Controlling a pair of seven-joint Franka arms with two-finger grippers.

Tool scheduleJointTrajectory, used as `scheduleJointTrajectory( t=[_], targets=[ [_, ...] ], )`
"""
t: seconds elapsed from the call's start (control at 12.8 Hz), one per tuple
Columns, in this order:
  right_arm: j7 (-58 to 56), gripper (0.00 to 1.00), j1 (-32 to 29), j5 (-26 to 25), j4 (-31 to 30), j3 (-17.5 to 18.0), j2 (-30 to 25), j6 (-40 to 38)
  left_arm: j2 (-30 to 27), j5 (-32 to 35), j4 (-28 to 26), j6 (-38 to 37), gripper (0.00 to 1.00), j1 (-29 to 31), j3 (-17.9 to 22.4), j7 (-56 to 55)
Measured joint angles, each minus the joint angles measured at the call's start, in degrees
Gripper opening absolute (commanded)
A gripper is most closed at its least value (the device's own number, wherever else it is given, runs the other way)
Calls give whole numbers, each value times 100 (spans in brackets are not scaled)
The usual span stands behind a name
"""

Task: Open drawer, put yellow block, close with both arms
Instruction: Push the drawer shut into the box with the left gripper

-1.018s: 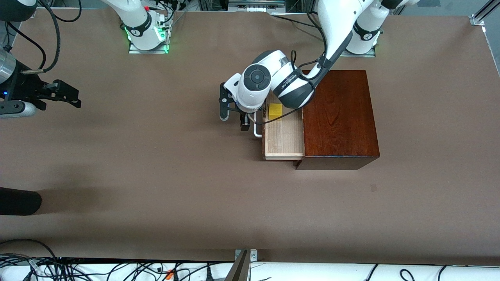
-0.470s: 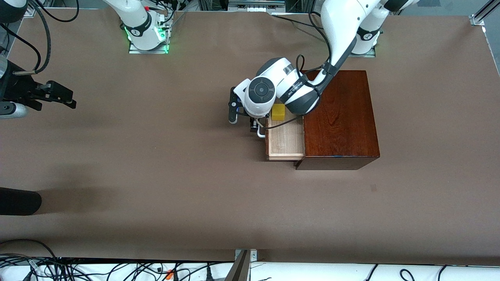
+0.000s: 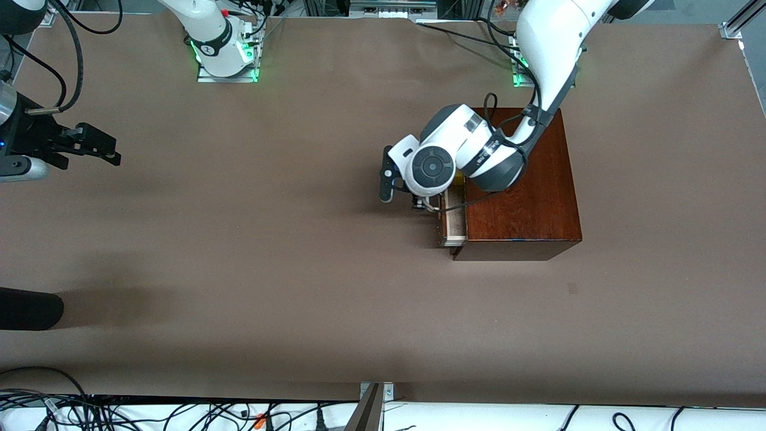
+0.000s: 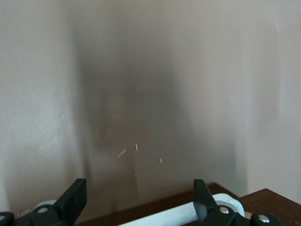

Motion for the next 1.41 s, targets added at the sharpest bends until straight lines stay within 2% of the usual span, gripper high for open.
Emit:
scheduleJointTrajectory(
  t=[1.41],
  targets=[
    [6,100,17,0,-1,81,6,43,-107,7,9,-330,100,211,2,240]
  ],
)
